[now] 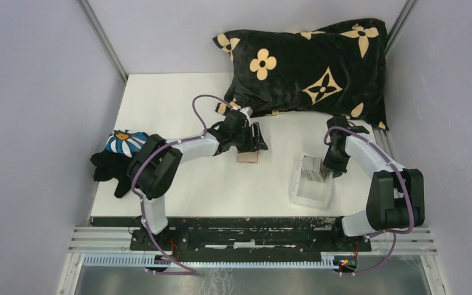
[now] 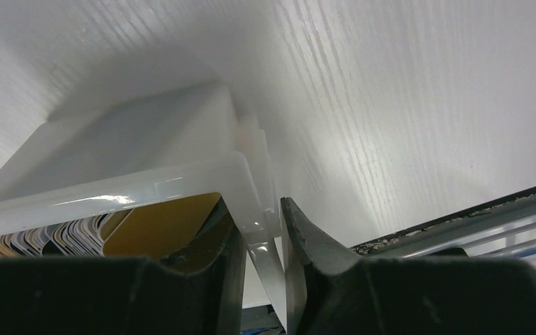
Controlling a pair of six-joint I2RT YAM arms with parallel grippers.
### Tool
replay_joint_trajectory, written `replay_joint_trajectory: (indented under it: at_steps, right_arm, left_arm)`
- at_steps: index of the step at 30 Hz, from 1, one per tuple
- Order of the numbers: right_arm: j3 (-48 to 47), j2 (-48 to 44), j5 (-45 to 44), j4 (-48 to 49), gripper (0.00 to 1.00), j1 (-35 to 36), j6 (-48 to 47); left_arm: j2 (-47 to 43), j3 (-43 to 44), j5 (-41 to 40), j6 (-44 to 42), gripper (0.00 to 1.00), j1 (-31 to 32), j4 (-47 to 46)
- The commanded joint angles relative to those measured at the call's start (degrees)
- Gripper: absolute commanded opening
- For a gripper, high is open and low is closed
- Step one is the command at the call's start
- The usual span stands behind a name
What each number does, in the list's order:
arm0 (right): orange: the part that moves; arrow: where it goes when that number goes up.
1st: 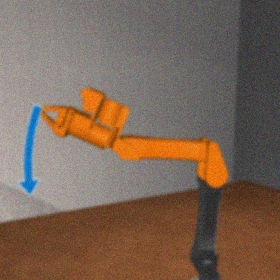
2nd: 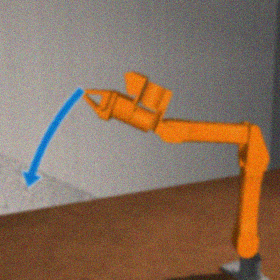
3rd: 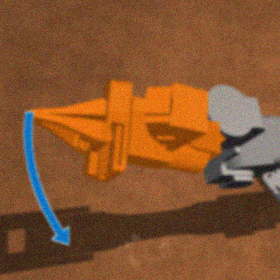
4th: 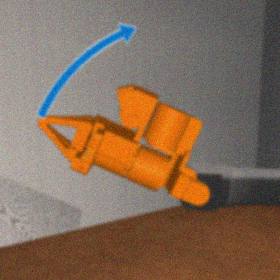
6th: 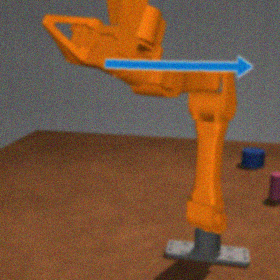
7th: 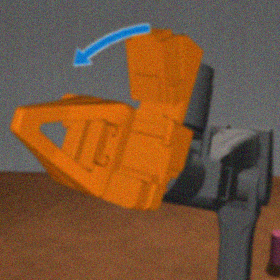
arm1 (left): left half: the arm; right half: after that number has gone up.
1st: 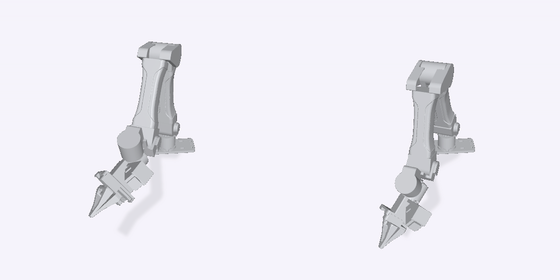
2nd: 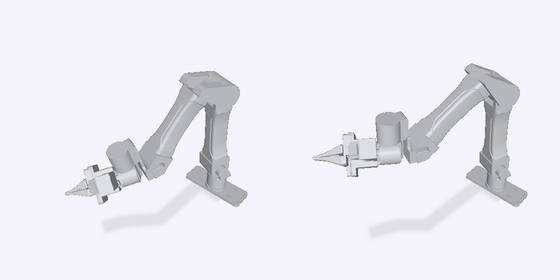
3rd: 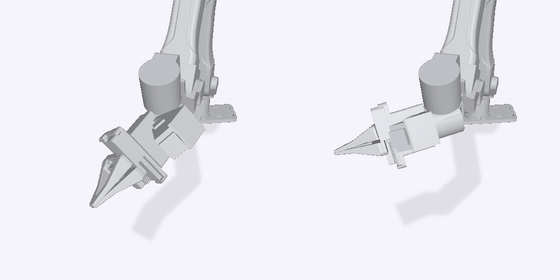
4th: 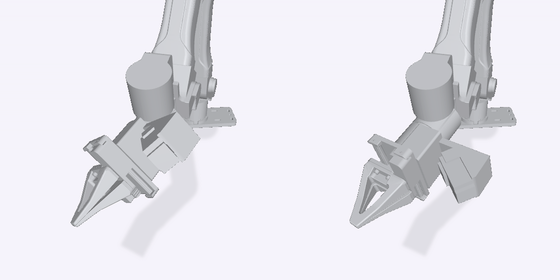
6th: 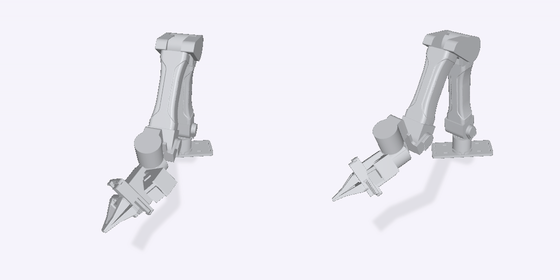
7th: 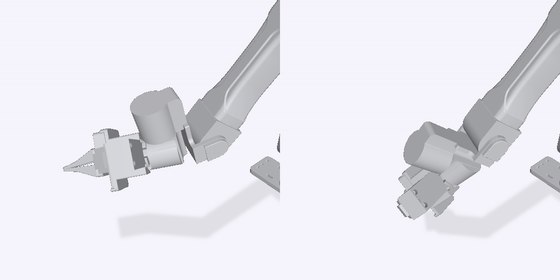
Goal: Put the credit cards into the card holder
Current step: Move the storage box to the center of the board.
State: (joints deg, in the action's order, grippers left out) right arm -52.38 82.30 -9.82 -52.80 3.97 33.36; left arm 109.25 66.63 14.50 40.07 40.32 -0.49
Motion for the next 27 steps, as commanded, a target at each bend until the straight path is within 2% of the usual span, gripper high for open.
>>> replay_joint_trajectory:
  at_steps: [1,10,21,27]
  right_arm:
    - [-5.0,2.5,2.8,4.5,0.28,0.0,-0.8]
    - [-14.8,12.7,4.1,6.6,0.27,3.8,-3.2]
    - [-31.6,26.5,5.0,6.5,0.27,9.7,-6.4]
    - [-40.6,33.5,5.6,5.5,0.27,12.6,-7.9]
  left_arm:
    - [-7.1,0.4,-1.8,-4.5,0.66,-2.4,0.8]
    - [-6.7,-0.8,-3.1,-6.0,0.66,-6.0,2.1]
    - [-2.2,-0.3,-4.0,-7.3,0.66,-7.0,2.7]
    - [-2.8,-3.0,-6.1,-7.6,0.66,-7.2,3.2]
